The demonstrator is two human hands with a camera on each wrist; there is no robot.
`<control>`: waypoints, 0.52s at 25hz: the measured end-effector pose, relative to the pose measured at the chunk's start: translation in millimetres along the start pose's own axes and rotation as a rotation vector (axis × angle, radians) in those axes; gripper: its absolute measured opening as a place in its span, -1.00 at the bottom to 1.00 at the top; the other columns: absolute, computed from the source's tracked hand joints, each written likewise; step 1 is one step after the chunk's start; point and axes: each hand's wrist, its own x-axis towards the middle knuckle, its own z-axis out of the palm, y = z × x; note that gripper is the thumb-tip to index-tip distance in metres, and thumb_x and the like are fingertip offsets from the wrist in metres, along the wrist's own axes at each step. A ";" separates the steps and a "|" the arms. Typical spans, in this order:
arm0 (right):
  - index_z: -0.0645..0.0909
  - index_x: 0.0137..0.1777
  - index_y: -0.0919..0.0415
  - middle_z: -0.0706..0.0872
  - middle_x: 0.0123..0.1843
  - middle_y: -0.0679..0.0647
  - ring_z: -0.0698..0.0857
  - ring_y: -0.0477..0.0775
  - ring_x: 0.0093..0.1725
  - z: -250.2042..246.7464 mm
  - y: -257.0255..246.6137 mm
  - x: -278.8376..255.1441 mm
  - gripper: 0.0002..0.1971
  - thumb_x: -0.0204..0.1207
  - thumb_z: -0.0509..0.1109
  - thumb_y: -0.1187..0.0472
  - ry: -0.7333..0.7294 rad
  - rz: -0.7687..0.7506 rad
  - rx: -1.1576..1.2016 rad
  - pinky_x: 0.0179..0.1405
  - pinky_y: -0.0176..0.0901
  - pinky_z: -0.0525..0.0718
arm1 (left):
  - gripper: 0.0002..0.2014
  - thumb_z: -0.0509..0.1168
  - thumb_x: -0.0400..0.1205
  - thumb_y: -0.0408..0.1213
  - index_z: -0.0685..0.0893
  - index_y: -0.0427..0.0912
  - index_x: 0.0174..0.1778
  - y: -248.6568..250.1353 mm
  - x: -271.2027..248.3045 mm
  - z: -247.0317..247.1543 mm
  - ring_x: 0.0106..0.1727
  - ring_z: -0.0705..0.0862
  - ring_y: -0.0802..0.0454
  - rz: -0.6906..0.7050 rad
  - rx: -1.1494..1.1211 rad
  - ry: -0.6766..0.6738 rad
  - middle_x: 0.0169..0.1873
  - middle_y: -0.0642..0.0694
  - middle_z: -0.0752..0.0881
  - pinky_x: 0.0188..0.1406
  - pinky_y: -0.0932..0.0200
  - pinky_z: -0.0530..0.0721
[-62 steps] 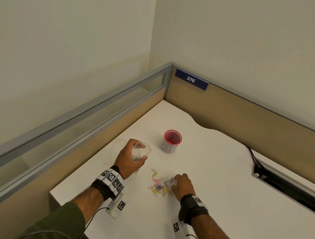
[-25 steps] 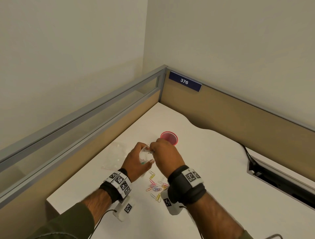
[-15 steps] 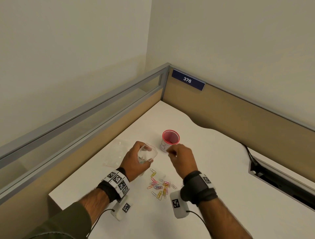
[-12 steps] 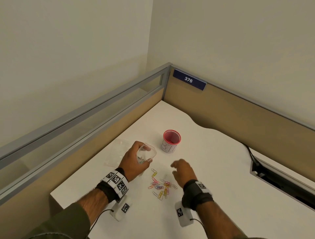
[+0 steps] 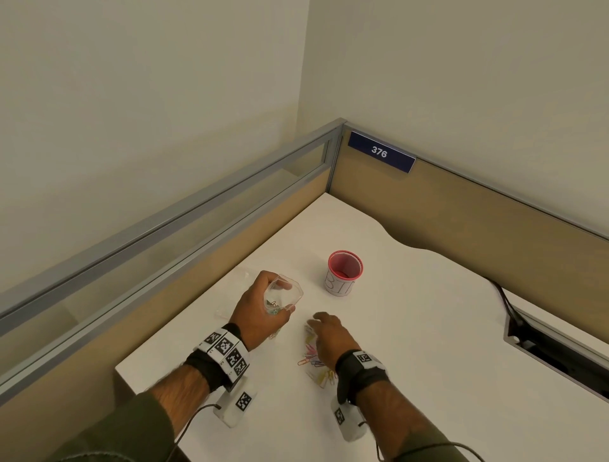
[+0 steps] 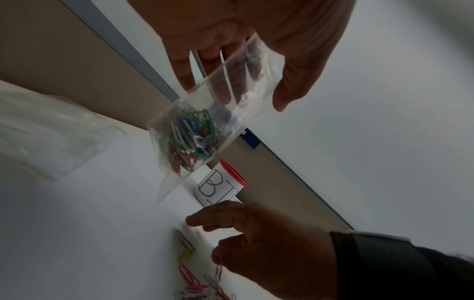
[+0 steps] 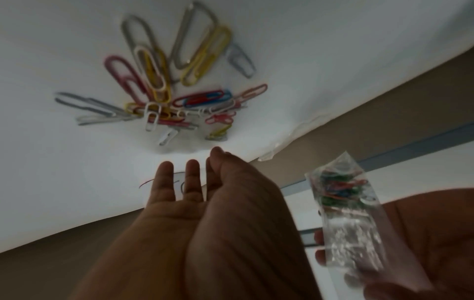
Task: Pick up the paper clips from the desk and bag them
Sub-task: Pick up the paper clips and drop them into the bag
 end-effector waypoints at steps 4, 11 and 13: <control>0.38 0.45 0.10 0.45 0.41 0.11 0.53 0.20 0.34 18.1 2.4 -8.1 -0.57 0.58 0.25 0.22 -0.051 -0.063 -0.022 0.41 0.01 0.53 | -0.55 0.55 0.46 -0.29 0.52 0.03 0.19 -2.3 -0.2 -1.2 0.33 0.64 0.14 0.007 0.000 0.020 0.18 0.14 0.69 0.29 0.10 0.69; 0.52 0.31 0.09 0.53 0.32 0.10 0.48 0.16 0.29 40.0 13.3 -43.1 -0.65 0.53 0.33 0.14 0.031 -0.301 -0.116 0.30 0.04 0.55 | -0.55 0.54 0.47 -0.34 0.53 -0.02 0.19 -1.7 -0.8 6.0 0.33 0.64 0.10 0.021 -0.006 0.011 0.17 0.11 0.70 0.24 0.20 0.66; 0.58 0.21 0.17 0.56 0.24 0.15 0.51 0.23 0.24 40.0 11.9 -42.5 -0.75 0.55 0.28 0.19 0.033 -0.298 -0.181 0.21 0.10 0.57 | -0.56 0.53 0.47 -0.35 0.53 -0.02 0.19 0.1 -2.6 9.0 0.32 0.64 0.11 0.023 -0.013 0.012 0.16 0.11 0.71 0.19 0.29 0.62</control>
